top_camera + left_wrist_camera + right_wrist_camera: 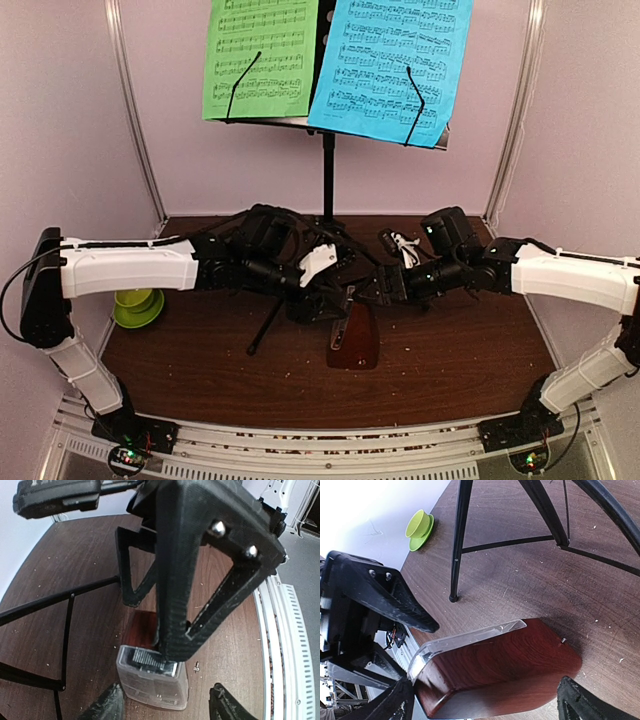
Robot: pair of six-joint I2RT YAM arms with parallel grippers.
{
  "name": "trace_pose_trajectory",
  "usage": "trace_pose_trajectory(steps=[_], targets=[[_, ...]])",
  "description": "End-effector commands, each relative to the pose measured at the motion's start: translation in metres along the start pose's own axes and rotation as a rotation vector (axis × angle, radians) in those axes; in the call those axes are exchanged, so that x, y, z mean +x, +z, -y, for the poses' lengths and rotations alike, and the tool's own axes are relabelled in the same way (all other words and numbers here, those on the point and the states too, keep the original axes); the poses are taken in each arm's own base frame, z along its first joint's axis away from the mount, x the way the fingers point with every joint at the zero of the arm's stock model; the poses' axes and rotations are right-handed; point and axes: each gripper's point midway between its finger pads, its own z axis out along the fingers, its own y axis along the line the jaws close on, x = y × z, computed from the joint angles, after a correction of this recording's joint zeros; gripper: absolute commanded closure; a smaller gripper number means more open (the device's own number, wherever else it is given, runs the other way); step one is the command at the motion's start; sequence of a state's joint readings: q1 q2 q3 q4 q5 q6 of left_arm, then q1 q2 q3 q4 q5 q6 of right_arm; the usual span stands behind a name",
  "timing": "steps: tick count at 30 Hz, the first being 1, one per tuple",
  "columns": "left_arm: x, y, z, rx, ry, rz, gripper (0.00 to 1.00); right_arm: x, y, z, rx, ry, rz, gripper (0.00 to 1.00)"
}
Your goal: Set up the instrument practice props
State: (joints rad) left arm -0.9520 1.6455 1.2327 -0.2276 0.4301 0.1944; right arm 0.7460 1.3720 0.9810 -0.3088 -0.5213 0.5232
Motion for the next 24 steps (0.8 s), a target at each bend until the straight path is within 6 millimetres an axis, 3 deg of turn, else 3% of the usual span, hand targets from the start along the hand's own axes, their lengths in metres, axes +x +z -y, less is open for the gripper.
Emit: trace_pose_trajectory(steps=[1, 11, 24], targets=[[-0.033, -0.004, -0.007, 0.012, 0.056, 0.088, 0.39, 0.043, 0.004, 0.041, 0.149, 0.044, -0.133, 0.01], [-0.035, 0.014, 0.001, 0.124, 0.066, 0.078, 0.39, 0.041, 0.002, 0.041, 0.153, 0.047, -0.125, 0.06], [-0.024, 0.003, -0.001, 0.138, 0.050, 0.055, 0.61, 0.042, -0.003, 0.044, 0.164, 0.048, -0.127, 0.15]])
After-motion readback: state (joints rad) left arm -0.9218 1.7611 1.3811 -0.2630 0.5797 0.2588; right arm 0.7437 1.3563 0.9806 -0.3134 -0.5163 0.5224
